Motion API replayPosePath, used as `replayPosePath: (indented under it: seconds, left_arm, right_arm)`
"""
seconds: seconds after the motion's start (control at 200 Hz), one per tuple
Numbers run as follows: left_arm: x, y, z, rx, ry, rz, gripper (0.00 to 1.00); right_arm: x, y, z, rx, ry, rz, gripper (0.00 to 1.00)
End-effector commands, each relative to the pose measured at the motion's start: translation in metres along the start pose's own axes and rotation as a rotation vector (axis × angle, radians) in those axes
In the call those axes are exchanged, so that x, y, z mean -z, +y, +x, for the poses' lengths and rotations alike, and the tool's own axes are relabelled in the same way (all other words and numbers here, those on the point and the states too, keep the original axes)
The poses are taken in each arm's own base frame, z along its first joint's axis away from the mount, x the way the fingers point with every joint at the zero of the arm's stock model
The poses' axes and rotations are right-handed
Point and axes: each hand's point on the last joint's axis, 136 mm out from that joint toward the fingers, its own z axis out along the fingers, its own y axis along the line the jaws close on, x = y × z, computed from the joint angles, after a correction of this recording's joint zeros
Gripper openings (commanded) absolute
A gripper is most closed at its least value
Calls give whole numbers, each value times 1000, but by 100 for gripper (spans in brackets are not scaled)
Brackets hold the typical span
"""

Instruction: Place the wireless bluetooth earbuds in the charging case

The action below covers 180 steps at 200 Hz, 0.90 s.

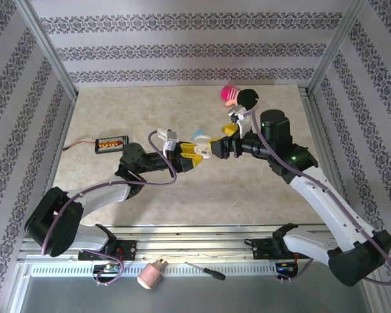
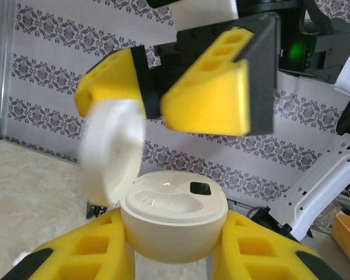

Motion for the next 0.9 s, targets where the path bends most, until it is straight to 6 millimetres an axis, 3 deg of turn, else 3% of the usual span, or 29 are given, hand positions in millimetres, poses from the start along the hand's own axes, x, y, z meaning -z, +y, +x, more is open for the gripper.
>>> replayPosePath:
  seconds: [0.0, 0.12, 0.325, 0.475, 0.555, 0.645, 0.735, 0.894]
  left_arm:
    - [1, -12, -16, -62, -32, 44, 18]
    - [2, -11, -16, -69, -33, 33, 18]
    - [8, 0, -16, -100, -51, -28, 18]
    - [14, 7, -18, -118, -65, -65, 18]
    - [18, 10, -19, -119, -71, -83, 18]
    - [23, 11, -20, -124, -71, -100, 18]
    - [26, 11, -20, -133, -70, -112, 19]
    - [29, 12, -16, -143, -46, -131, 19]
  right_arm:
    - [4, -5, -17, -11, -41, 27, 82]
    - [8, 4, -21, 2, -55, -11, 82]
    - [32, 47, -35, 46, -133, -199, 86]
    - [48, 38, -46, 13, -204, -150, 87]
    - [52, 10, -48, -49, -249, -43, 87]
    - [55, -46, -38, -200, -263, 156, 86]
    - [53, -100, -12, -351, -213, 334, 83]
    - [36, -151, 37, -450, -82, 511, 80]
